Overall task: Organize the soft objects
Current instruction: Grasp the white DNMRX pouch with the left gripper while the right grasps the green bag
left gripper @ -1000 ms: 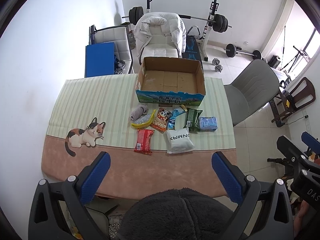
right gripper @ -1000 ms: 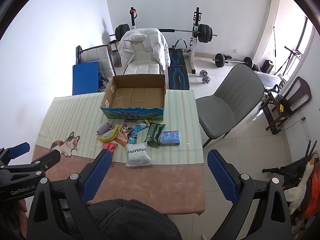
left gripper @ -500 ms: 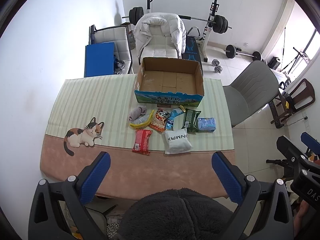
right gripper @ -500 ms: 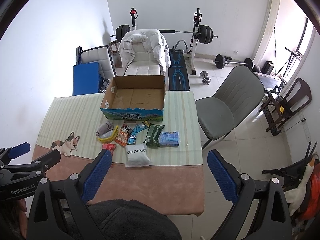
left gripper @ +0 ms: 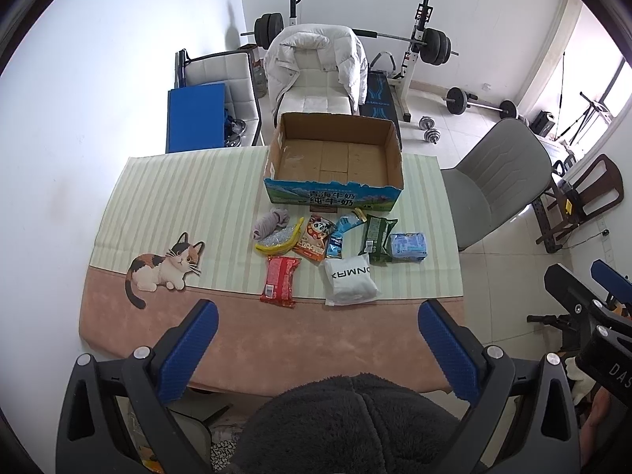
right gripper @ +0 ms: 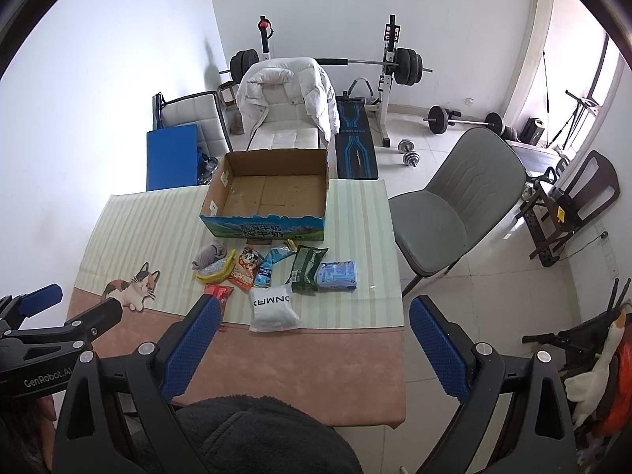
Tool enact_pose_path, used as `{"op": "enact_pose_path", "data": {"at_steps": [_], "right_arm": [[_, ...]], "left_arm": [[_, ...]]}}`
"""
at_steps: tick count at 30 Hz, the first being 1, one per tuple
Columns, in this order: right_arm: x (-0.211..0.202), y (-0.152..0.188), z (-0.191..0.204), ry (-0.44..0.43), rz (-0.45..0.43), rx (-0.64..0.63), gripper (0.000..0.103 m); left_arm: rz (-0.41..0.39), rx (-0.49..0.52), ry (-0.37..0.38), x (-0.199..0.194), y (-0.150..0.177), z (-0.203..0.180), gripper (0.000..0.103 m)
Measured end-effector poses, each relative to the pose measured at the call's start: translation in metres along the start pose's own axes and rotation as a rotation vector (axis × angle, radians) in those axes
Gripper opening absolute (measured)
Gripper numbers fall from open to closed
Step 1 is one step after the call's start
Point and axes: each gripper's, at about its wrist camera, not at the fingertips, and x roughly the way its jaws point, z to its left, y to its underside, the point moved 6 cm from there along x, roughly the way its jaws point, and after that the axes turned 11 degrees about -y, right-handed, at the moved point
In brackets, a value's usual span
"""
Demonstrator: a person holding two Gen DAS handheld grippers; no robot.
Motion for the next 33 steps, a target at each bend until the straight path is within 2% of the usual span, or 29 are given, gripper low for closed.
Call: {"op": "enact_pose_path", "data": {"at_steps": [6, 10, 14, 21, 26, 30, 33], "right_arm": [[0.029, -0.002, -0.014, -0.024, 0.036, 0.046, 0.098], [0.071, -0.004, -0.026, -0.056, 0.095, 0.094, 0.098], [0.134, 0.0, -0.038, -0.093, 0.185, 0.136, 0.098], [0.261, 0.015, -0.059, -0.087, 0.331, 0.186, 0.098], [0.334, 0.033, -0.079, -0.06, 0.403, 0.224, 0.098], [0.376, 0.052, -0.097, -0.026, 0.442, 0.223, 0.098], [0.398, 0.067, -0.11, -0.008, 0.471, 0.217, 0.098]], "left_arm": [[0.023, -0.033, -0.021, 0.032, -0.015, 0.001, 0.103], [0.066, -0.044, -0.054, 0.073, -0.017, 0.004, 0.103], [0.146, -0.047, -0.084, 0.128, -0.014, 0.004, 0.103], [0.253, 0.01, -0.108, 0.227, -0.003, -0.016, 0.103], [0.389, 0.001, -0.017, 0.3, 0.011, -0.042, 0.101], [0.448, 0.019, 0.07, 0.343, 0.016, -0.082, 0.091], [0.528, 0.051, 0.118, 0.372, 0.023, -0.118, 0.085]]}}
